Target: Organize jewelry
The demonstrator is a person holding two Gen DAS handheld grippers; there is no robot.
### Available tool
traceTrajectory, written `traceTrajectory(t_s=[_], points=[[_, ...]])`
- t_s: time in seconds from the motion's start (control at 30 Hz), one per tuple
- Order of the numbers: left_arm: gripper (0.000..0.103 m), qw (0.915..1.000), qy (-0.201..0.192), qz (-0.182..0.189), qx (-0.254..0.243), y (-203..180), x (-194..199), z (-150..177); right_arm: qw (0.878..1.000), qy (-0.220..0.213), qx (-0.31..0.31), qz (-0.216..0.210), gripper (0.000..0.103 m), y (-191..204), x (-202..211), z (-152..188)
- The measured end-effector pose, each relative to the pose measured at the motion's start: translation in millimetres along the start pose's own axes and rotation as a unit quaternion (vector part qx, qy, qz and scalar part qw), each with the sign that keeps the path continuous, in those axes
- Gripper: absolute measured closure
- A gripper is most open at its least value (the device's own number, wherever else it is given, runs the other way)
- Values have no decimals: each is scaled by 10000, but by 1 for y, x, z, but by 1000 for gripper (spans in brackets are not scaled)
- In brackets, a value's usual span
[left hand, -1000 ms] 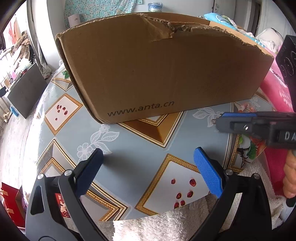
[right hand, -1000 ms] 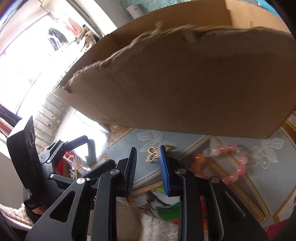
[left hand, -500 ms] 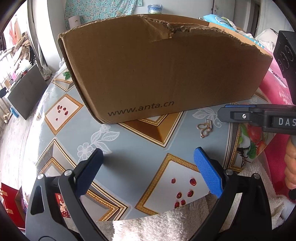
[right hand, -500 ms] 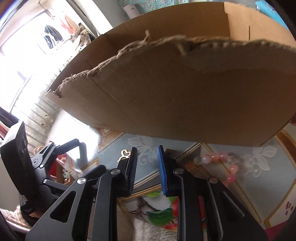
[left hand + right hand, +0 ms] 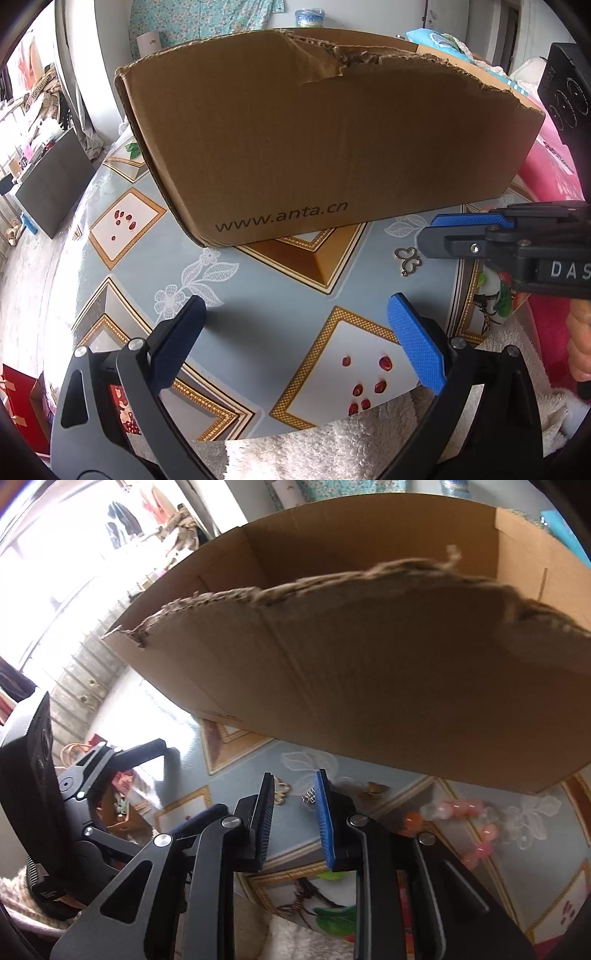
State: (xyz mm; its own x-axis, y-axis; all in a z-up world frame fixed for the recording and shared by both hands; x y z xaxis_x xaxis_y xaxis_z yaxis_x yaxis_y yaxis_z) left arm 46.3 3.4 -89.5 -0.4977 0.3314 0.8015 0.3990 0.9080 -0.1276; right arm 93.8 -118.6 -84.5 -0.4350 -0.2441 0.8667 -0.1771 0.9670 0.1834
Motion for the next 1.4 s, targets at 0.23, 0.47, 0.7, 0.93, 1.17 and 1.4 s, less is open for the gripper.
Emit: traceTrajectory(t_s=[0.23, 0.47, 0.7, 0.93, 1.17, 1.4], points=[[8, 10000, 2, -4, -1, 0, -1, -1, 9999, -10, 68, -151, 80, 16, -4, 2], [7, 10000, 36, 5, -18, 0, -2, -2, 9996, -203, -114, -182, 79, -12, 14, 12], [7, 9999, 107, 19, -24, 0, -5, -6, 9984, -217, -517, -119, 79, -41, 20, 25], [7, 9999, 143, 27, -12, 2, -8, -8, 9994, -335, -10, -17, 70, -35, 37, 44], [7, 9998, 204, 28, -3, 2, -10, -10, 9922, -816, -88, 938, 33, -58, 59, 48], [7, 9997, 243, 6, 36, 1, -11, -12, 9799, -791, -36, 1831, 16, -80, 55, 52]])
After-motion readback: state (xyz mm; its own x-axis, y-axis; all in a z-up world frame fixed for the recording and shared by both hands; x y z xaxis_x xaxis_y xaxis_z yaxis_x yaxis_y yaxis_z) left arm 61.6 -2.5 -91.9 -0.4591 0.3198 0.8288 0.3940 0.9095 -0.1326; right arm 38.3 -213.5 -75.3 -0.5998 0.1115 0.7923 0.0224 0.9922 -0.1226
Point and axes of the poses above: each gripper's, at about its wrist camera, not at the fingertips, and x roughly against the way its jaws point, y to its left, z to its underside, the point moved 5 cm from there along -x, roughly the way its jaws point, and after that the axes turned 10 degrees about z, right-handed, at the moved point
